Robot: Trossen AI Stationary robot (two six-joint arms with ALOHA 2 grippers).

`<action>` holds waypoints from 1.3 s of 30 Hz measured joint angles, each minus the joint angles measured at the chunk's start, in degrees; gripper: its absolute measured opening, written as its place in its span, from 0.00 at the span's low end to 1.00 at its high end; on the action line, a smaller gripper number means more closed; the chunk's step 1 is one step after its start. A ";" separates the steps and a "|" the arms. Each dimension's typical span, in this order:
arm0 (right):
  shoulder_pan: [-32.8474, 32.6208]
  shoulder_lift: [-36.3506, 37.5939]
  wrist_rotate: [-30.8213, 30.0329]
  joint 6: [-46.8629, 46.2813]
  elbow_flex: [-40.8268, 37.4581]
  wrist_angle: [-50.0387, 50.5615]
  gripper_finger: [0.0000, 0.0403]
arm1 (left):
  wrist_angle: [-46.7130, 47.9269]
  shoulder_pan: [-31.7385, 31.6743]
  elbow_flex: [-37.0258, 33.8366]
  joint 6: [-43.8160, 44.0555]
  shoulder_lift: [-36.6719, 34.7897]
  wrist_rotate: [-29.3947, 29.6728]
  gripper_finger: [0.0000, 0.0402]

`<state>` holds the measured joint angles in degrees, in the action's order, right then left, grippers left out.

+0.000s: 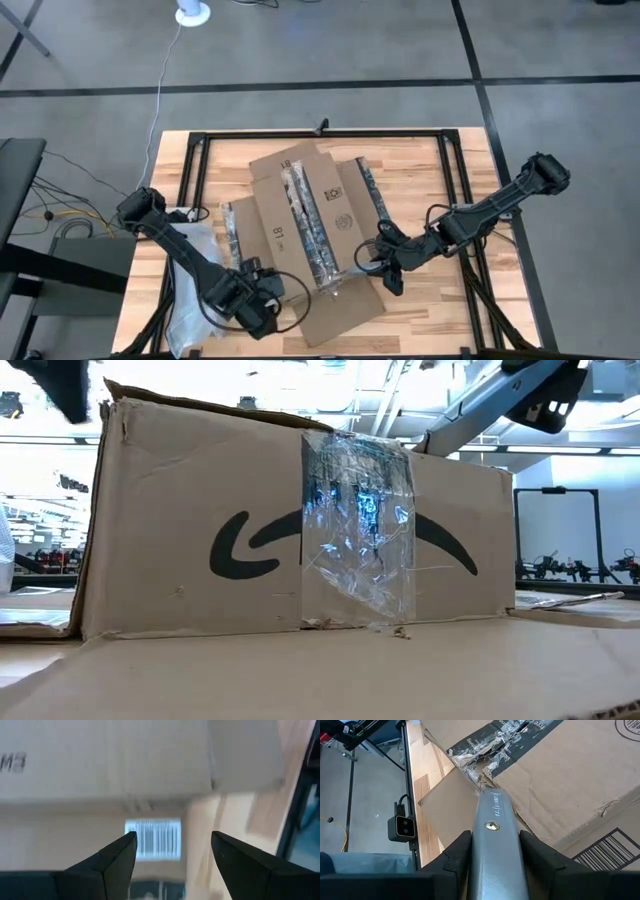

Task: Unpack boxes
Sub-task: Break down the box until it is fully flat

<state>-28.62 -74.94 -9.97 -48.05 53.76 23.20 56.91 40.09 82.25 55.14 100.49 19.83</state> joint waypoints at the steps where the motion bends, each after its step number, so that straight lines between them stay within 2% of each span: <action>1: 0.00 0.00 0.02 -0.21 0.00 -0.04 0.29 | -2.06 -0.54 -0.84 -0.74 0.00 0.21 0.60; 7: -0.03 0.15 0.43 -1.60 0.09 0.44 0.29 | -14.50 -4.89 -5.15 -4.91 -0.24 0.55 0.60; 19: -0.37 -1.16 2.76 -4.35 4.98 -0.22 0.29 | -18.65 -8.65 -5.44 -11.12 0.07 1.42 0.60; 27: -0.25 -0.45 2.33 -5.13 4.94 5.48 0.29 | -18.25 -8.87 -5.06 -11.93 0.07 1.38 0.60; 31: -1.39 1.85 2.35 -6.16 5.03 8.63 0.29 | -15.56 -10.16 0.56 -18.28 -0.09 1.76 0.60; 34: -1.97 3.64 1.59 -5.25 7.65 15.76 0.29 | -13.70 -12.50 5.38 -26.88 -0.18 2.80 0.60; 37: -0.77 5.76 -5.38 -2.19 10.51 24.24 0.29 | -13.37 -16.91 8.18 -35.53 -0.17 3.12 0.60; 39: 0.24 7.17 -9.02 -1.44 11.07 28.09 0.29 | -14.25 -20.99 8.95 -40.49 -0.17 1.12 0.60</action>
<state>-28.38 -67.76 -18.99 -49.49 64.83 51.28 42.66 19.10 91.20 14.65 100.31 20.95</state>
